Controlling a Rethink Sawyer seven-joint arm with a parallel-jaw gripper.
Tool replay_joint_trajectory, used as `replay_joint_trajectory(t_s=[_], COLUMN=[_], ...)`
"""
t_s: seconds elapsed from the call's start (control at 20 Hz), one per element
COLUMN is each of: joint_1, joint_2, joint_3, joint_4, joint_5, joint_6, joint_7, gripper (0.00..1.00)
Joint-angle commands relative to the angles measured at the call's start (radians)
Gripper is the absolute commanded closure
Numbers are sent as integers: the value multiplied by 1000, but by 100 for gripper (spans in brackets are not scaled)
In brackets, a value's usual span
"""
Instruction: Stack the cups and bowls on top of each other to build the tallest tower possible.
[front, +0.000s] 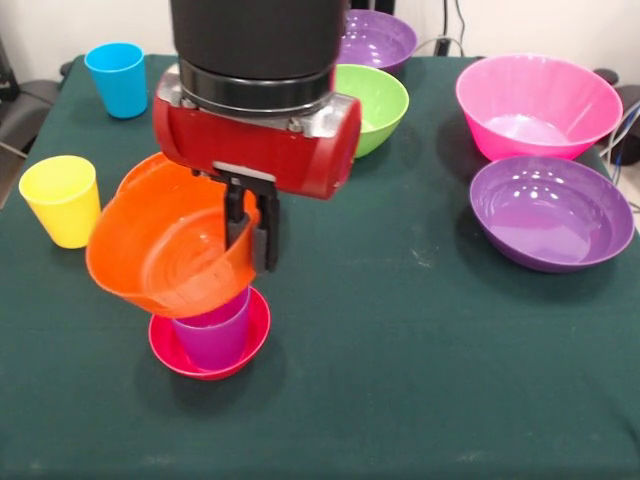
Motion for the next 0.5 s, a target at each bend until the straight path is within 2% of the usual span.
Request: replay_joint_trajectory(t_s=[0.05, 0.5], joint_1=[-19, -17], joint_2=[-25, -33], joint_3=[105, 109], joint_4=[137, 175], joint_5=[-35, -39], joint_6=[107, 56], joint_7=[-333, -310], gripper=[100, 100])
